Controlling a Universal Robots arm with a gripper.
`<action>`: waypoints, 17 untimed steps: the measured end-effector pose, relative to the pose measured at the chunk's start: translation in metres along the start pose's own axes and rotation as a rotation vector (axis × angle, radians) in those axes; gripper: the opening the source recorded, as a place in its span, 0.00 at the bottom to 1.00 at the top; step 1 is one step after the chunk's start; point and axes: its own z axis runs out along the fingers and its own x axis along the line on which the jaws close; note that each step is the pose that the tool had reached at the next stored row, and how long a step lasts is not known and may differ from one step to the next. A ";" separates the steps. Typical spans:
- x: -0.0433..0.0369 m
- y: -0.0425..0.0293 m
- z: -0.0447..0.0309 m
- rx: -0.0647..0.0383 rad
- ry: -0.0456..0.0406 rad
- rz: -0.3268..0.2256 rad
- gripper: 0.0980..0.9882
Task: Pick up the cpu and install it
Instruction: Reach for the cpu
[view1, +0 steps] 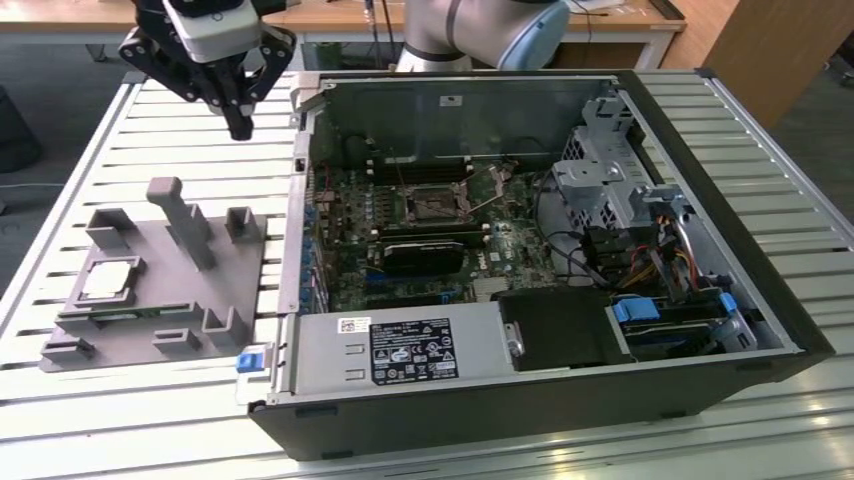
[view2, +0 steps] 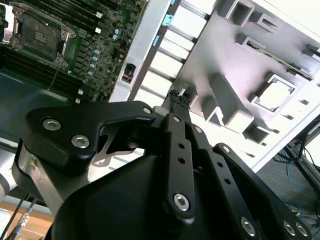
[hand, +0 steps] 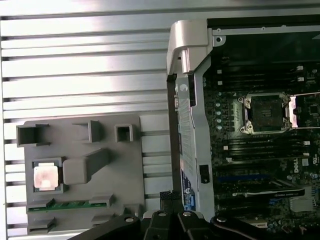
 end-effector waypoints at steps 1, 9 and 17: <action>0.0023 -0.0001 0.0000 0.000 0.0001 0.000 0.01; 0.0165 -0.0007 0.0005 0.000 0.0024 0.000 0.01; 0.0287 -0.0008 0.0011 0.001 0.0079 0.000 0.01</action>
